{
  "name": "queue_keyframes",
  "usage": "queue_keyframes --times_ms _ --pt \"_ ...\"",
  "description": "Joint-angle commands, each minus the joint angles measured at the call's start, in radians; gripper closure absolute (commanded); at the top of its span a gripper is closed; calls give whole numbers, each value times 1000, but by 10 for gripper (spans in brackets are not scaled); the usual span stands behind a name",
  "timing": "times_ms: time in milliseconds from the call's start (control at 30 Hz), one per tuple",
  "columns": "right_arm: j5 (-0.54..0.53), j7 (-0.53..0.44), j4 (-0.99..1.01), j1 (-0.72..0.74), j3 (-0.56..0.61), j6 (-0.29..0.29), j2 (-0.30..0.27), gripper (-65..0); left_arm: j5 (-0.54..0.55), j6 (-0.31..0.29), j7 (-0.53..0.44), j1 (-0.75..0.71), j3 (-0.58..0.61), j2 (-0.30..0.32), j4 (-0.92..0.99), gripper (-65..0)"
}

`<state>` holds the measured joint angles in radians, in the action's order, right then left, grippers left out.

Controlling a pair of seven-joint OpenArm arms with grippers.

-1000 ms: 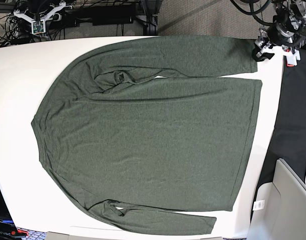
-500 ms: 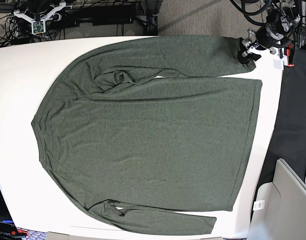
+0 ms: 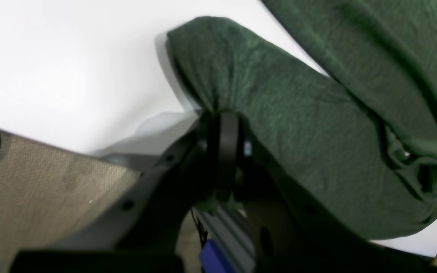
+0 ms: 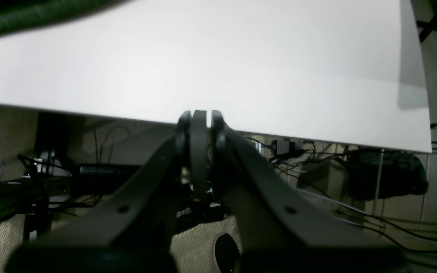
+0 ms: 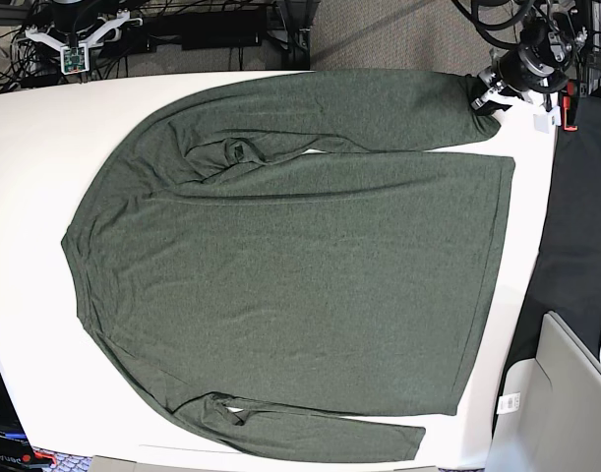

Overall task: Fold the T-shirt properly
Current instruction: 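Move the right gripper to the other shoulder corner and grasp it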

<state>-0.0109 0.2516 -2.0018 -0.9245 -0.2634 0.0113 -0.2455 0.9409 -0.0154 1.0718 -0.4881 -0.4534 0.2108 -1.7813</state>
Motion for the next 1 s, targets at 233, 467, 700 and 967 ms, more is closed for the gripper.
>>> queue_keyframes --times_ms 233,467,700,967 --pt "-177 -16 -24 45 -4 -6 -15 -7 -15 10 29 -30 -2 6 -134 0" --pt "-329 -16 -24 77 -1 115 -16 -154 -15 10 29 -34 -2 6 -176 0" --pt "-340 114 -21 172 0 217 -5 -182 -15 10 29 -33 -2 9 -199 0" --pt "-532 348 -12 304 -32 218 28 -184 -15 10 29 -33 -2 9 -199 0"
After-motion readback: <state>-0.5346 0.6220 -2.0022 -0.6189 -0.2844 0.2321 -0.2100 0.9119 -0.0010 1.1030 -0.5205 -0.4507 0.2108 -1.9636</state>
